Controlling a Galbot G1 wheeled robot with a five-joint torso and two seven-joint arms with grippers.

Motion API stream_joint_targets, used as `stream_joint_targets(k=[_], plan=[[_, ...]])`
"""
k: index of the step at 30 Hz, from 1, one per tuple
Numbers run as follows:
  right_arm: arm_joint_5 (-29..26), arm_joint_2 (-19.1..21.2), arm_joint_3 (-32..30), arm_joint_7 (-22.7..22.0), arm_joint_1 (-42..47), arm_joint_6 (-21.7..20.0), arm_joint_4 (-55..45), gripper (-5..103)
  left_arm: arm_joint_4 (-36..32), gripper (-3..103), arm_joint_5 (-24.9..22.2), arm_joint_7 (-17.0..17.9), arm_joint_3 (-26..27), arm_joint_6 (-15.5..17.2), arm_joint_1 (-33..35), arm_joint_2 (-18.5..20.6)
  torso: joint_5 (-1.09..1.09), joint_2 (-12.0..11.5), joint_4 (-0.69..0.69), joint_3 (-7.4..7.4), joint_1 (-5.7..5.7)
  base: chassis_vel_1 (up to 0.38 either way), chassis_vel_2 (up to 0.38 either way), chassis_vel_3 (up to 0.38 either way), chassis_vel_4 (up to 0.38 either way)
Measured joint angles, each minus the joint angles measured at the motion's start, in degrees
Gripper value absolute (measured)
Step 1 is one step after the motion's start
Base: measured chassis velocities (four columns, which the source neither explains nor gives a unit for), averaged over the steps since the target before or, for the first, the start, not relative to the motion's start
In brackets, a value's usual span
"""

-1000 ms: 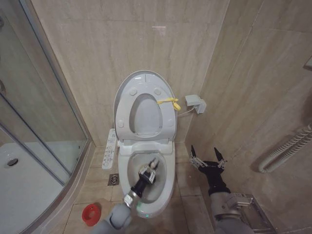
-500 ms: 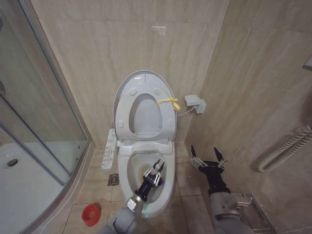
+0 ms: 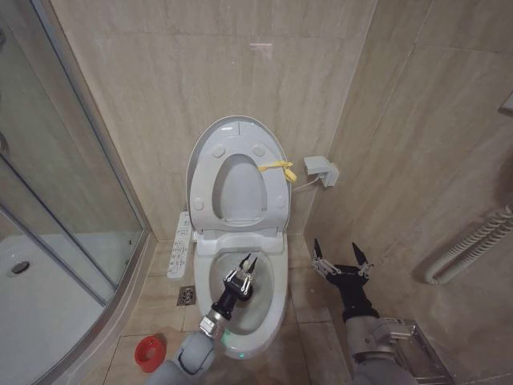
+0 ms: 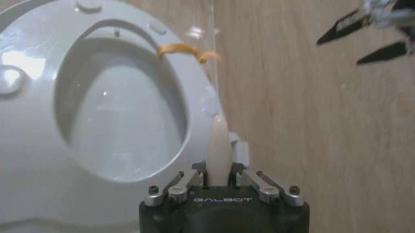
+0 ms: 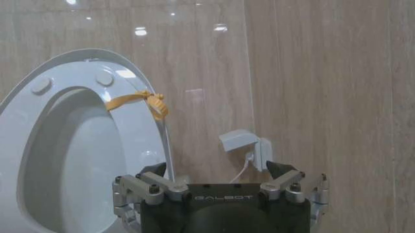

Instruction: Open the toilet lid, clean the toilet bowl with a toilet brush, close the toilet lid, and flush.

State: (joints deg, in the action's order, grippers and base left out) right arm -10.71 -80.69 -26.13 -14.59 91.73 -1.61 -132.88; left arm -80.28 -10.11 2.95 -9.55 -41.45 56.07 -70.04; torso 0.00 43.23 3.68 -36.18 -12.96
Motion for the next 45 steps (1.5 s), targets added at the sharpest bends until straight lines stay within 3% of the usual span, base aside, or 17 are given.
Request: stream_joint_targets(k=[7, 12, 18, 28, 33, 37, 45], plan=[[0.0, 0.0, 0.0, 0.0, 0.0, 0.0, 0.0, 100, 0.84, 22, 0.04, -0.26, -3.02, -0.69, 1.1, -0.73, 0.0, 0.0, -0.01, 0.0, 0.0, 0.0, 0.0, 0.0, 0.0], [0.0, 0.0, 0.0, 0.0, 0.0, 0.0, 0.0, 100, 3.01, 22, -3.35, -0.95, -5.22, -0.74, 1.34, 0.14, 0.01, 0.0, -0.03, 0.0, 0.0, 0.0, 0.0, 0.0, 0.0], [0.01, 0.0, 0.0, 0.0, 0.0, 0.0, 0.0, 100, 4.74, 22, -3.38, -1.0, -3.14, -0.39, -0.31, 0.61, 0.0, 0.0, 0.0, 0.0, 0.0, 0.0, 0.0, 0.0, 0.0], [0.0, 0.0, 0.0, 0.0, 0.0, 0.0, 0.0, 100, -3.28, 22, -2.32, -0.2, -2.15, 0.75, 0.73, 0.3, 0.0, 0.0, 0.0, 0.0, 0.0, 0.0, 0.0, 0.0, 0.0], [0.0, 0.0, 0.0, -0.01, 0.0, 0.0, 0.0, 100, -0.8, 22, -1.64, -0.41, -3.48, 0.65, 1.3, -0.28, -0.01, 0.0, -0.02, 0.0, 0.0, 0.0, 0.0, 0.0, 0.0], [0.0, 0.0, 0.0, 0.0, 0.0, 0.0, 0.0, 100, 0.01, 22, -4.8, -0.52, -3.33, 0.95, 1.17, 0.18, 0.0, 0.0, -0.01, 0.0, 0.0, 0.0, 0.0, 0.0, 0.0], [0.0, 0.0, 0.0, 0.0, 0.0, 0.0, 0.0, 100, 2.05, 22, -6.27, 0.25, 0.9, 2.03, -0.95, 0.66, -0.01, 0.0, 0.0, 0.0, 0.0, 0.0, 0.0, 0.0, 0.0]])
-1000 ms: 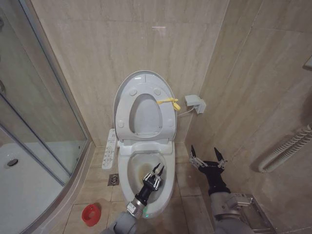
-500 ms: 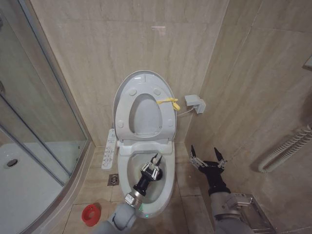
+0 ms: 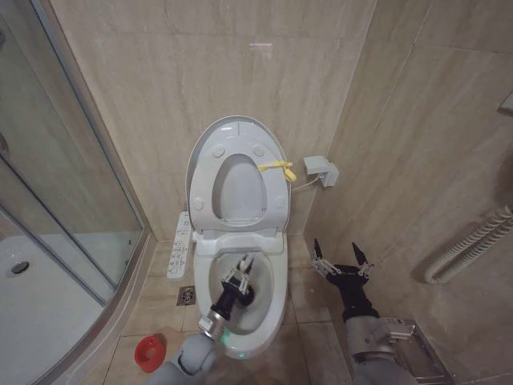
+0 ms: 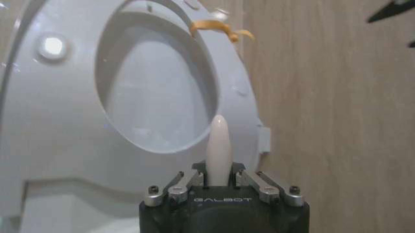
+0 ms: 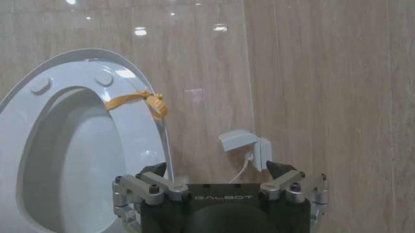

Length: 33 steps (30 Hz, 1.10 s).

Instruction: Open the toilet lid, clean the toilet bowl with a toilet brush, close the toilet lid, and flush.

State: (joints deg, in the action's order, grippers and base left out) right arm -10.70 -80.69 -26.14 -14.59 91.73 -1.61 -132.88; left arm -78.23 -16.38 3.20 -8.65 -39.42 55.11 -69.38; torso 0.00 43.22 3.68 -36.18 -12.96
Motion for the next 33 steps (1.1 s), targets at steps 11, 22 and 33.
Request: stream_joint_targets(k=[11, 22, 33], plan=[[0.0, 0.0, 0.0, 0.0, 0.0, 0.0, 0.0, 100, -3.19, 22, 2.23, -0.77, -3.68, -0.85, 1.5, -2.3, 0.0, 0.0, -0.01, 0.01, 0.0, 0.0, 0.0, 0.0, 0.0], [0.0, 0.0, 0.0, 0.0, 0.0, 0.0, 0.0, 100, 5.96, 22, 0.51, -1.91, -2.39, -1.81, -0.38, -1.86, 0.0, 0.0, 0.01, 0.0, 0.0, 0.0, 0.0, 0.0, 0.0], [0.0, 0.0, 0.0, 0.0, 0.0, 0.0, 0.0, 100, -2.63, 22, 7.98, 0.65, 2.65, -1.56, 0.6, -1.82, 0.0, 0.0, 0.01, 0.0, 0.0, 0.0, 0.0, 0.0, 0.0]])
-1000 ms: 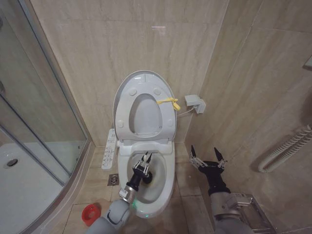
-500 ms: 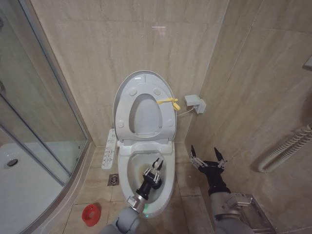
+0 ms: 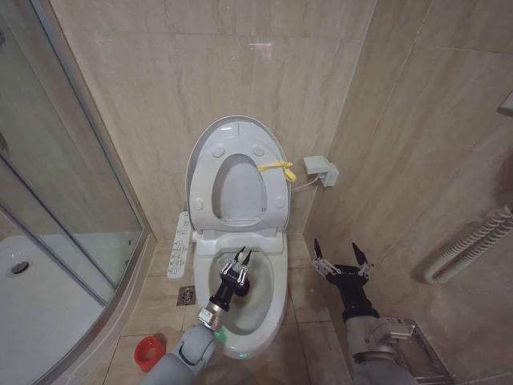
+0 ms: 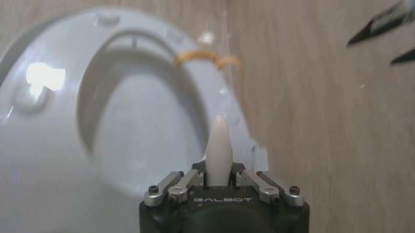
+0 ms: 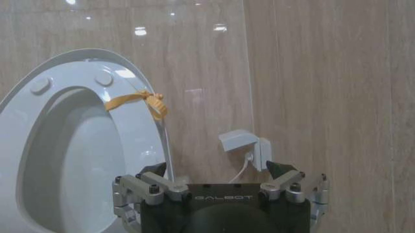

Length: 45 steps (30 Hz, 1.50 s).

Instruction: Open the toilet lid, clean the toilet bowl with a toilet brush, close the toilet lid, and flush.

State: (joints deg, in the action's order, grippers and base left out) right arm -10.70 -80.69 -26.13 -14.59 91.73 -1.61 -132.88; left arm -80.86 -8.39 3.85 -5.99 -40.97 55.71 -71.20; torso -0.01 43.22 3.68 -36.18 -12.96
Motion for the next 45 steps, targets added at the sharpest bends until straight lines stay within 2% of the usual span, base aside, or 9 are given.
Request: stream_joint_targets(k=[4, 17, 21, 23, 29, 33, 37, 39, 45], plan=[[0.0, 0.0, 0.0, 0.0, 0.0, 0.0, 0.0, 100, -6.37, 22, 3.73, 1.02, 1.07, 0.58, 3.76, 0.42, 0.0, 0.0, -0.01, 0.0, 0.0, 0.0, 0.0, 0.0, 0.0], [0.0, 0.0, 0.0, 0.0, 0.0, 0.0, 0.0, 100, -17.14, 22, 10.63, 2.62, 4.85, 0.73, 13.48, 1.44, 0.0, 0.0, -0.02, 0.0, 0.0, 0.0, 0.0, 0.0, 0.0], [0.0, 0.0, 0.0, 0.0, 0.0, 0.0, 0.0, 100, -19.7, 22, 12.21, 4.9, 5.73, 1.45, 15.13, 1.7, 0.0, 0.0, -0.02, 0.0, 0.0, 0.0, 0.0, 0.0, 0.0], [0.0, 0.0, 0.0, 0.0, 0.0, 0.0, 0.0, 100, -21.95, 22, 13.11, 7.18, 6.59, 2.58, 16.29, 1.91, 0.0, 0.0, 0.01, 0.0, 0.0, 0.0, 0.0, 0.0, 0.0], [0.0, 0.0, 0.0, 0.0, 0.0, 0.0, 0.0, 100, -29.71, 22, 14.25, 8.31, 12.53, 2.93, 22.29, 1.98, 0.01, 0.0, -0.02, 0.0, 0.0, 0.0, 0.0, 0.0, 0.0], [0.0, 0.0, 0.0, 0.0, 0.0, 0.0, 0.0, 100, -32.75, 22, 14.36, 8.7, 14.11, 2.94, 25.25, 2.19, 0.0, 0.0, -0.01, 0.0, 0.0, 0.0, 0.0, 0.0, 0.0], [0.0, 0.0, 0.0, 0.0, 0.0, 0.0, 0.0, 100, -37.66, 22, 15.51, 9.62, 18.18, 3.2, 31.35, 2.4, 0.0, 0.0, -0.01, 0.01, 0.01, 0.0, 0.0, 0.0, 0.0], [0.0, 0.0, 0.0, 0.0, 0.0, 0.0, 0.0, 100, -37.97, 22, 15.71, 9.81, 18.91, 3.21, 32.04, 2.4, 0.0, 0.0, -0.02, 0.01, 0.0, 0.0, 0.0, 0.0, 0.0], [0.0, 0.0, 0.0, 0.01, 0.0, 0.0, 0.0, 100, -37.84, 22, 16.42, 12.11, 26.43, 2.1, 37.89, 2.39, 0.0, 0.0, -0.02, 0.01, 0.01, 0.0, 0.0, 0.0, 0.0]])
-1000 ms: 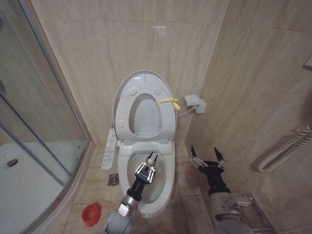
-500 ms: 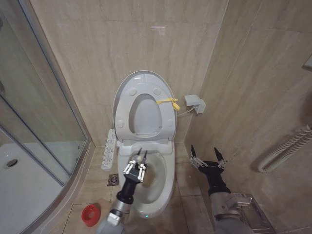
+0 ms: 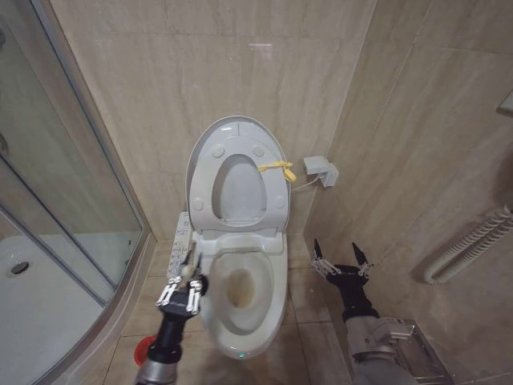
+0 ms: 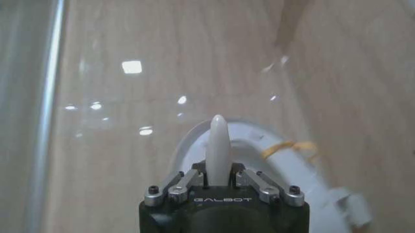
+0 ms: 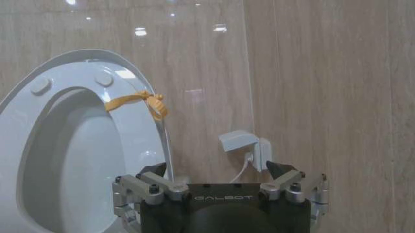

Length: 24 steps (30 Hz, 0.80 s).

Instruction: Open the toilet lid, clean the toilet bowl with a toilet brush, close the toilet lid, and flush.

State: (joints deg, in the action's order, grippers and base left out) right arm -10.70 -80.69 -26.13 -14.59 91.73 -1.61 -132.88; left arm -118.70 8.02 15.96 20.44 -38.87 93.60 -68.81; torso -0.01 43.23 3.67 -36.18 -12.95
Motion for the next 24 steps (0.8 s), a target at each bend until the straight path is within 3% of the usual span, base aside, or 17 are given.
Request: stream_joint_targets(k=[9, 16, 24], plan=[[0.0, 0.0, 0.0, -0.01, 0.0, 0.0, 0.0, 100, 5.47, 22, -1.79, 2.16, 5.55, -4.03, 1.8, 0.44, -0.01, 0.0, 0.01, 0.0, 0.0, 0.0, 0.0, 0.0, 0.0], [0.0, 0.0, 0.0, -0.01, 0.0, 0.0, 0.0, 100, 13.93, 22, -4.17, 3.49, 7.52, -7.71, -0.89, 0.58, 0.0, 0.0, 0.0, -0.01, 0.0, 0.0, 0.0, 0.0, 0.0], [0.0, 0.0, 0.0, 0.0, 0.0, 0.0, 0.0, 100, 21.47, 22, -7.97, 5.41, 7.51, -8.08, -5.15, -0.14, 0.0, 0.0, 0.0, -0.01, -0.01, 0.0, 0.0, 0.0, 0.0]])
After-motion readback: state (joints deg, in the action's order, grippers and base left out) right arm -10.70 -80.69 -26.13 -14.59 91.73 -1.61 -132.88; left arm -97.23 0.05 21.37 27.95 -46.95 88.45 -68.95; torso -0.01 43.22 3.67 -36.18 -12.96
